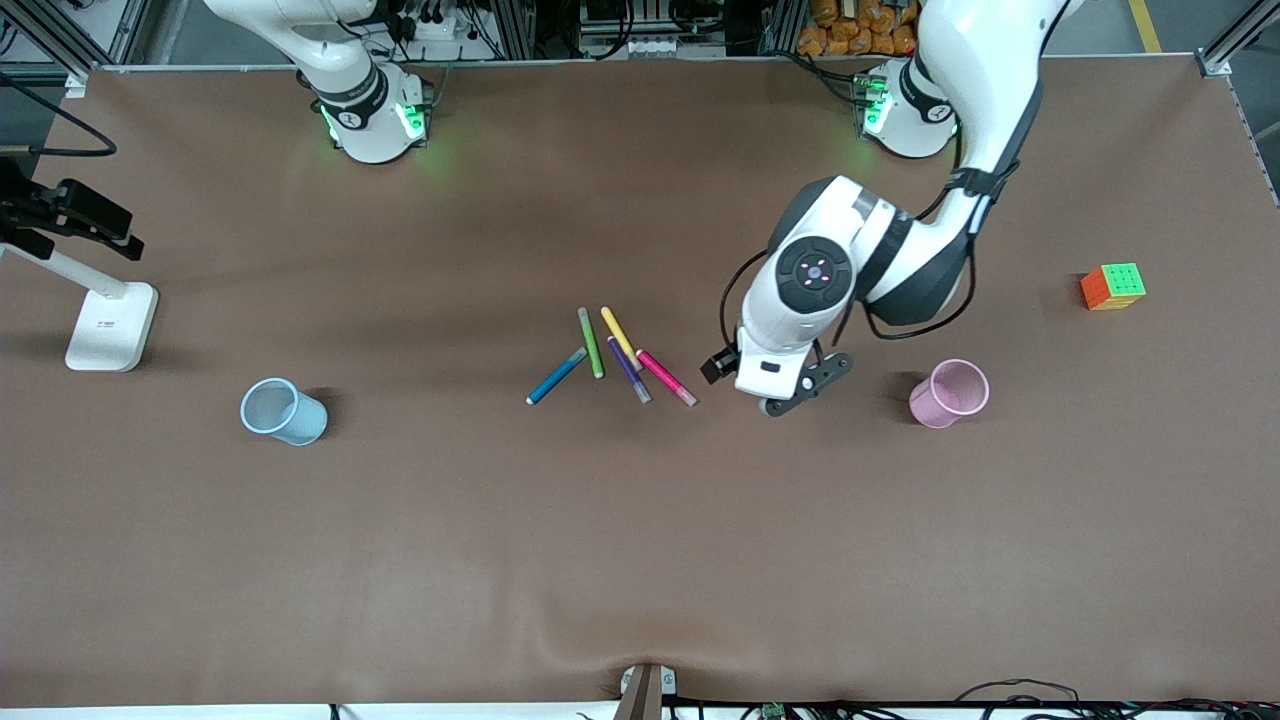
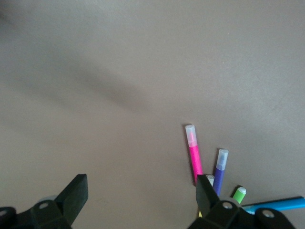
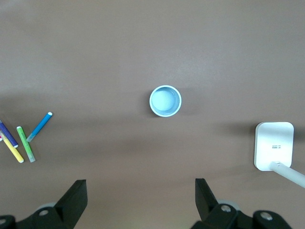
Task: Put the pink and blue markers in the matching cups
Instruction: 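Move the left gripper over the marker pile toward the pink marker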
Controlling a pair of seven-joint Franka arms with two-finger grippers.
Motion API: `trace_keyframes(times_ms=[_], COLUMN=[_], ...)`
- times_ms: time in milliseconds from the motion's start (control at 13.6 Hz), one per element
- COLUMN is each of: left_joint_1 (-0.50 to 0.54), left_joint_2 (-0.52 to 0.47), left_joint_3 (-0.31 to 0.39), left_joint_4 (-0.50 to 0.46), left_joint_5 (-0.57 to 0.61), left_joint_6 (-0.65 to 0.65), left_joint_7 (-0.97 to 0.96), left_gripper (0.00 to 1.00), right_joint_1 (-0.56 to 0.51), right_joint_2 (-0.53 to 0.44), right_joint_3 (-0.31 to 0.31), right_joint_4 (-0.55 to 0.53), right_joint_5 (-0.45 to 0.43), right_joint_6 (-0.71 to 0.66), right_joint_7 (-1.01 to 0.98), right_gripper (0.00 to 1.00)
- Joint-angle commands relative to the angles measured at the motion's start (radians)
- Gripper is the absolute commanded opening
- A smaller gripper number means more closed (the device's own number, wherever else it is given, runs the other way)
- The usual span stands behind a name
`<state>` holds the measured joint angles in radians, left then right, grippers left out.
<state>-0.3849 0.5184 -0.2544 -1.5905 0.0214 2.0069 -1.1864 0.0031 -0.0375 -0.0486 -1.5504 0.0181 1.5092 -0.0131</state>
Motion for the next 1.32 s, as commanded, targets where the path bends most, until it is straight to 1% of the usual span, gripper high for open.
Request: trace_keyframes(times_ms=[0,441,735,882,955,1102,1249], left_joint_1=[-0.02,-0.035,-0.072,-0.084,-0.098,-0.121,-0.138], left_joint_2=[0.029,0.052,0.129,0.158,0.169,0.196,0.224], left_joint_3=[0.009,0.014,0.015,0.015,0.021,0.023,0.023], left_joint_4=[0.029,0.035,0.101,0.115,0.115,0.115,0.115], left_joint_5=[0.026,0.032,0.038,0.04,0.049,0.1,0.135], left_joint_6=[0.012,0.029,0.035,0.068,0.088,0.102,0.137], left_joint_7=[-0.041,-0.071,-0.165,-0.208,-0.228,-0.306,-0.367], left_gripper=[1.0,1.0,1.0,1.0,1.0,1.0,1.0], right_joint_1=[-0.015,-0.014,-0.003,-0.002,0.001,0.003,0.017], right_joint_2=[0.011,0.011,0.024,0.057,0.076,0.083,0.099], right_joint_3=[0.006,0.006,0.006,0.006,0.007,0.01,0.01], right_joint_4=[0.021,0.018,0.019,0.024,0.027,0.027,0.027], right_joint_5=[0.017,0.019,0.02,0.02,0.02,0.019,0.008], right_joint_6=[-0.014,-0.015,-0.015,-0.004,-0.004,0.0,0.031], right_joint_7=[-0.007,-0.007,-0.007,-0.008,-0.01,-0.014,-0.016], right_gripper=[1.0,1.0,1.0,1.0,1.0,1.0,1.0])
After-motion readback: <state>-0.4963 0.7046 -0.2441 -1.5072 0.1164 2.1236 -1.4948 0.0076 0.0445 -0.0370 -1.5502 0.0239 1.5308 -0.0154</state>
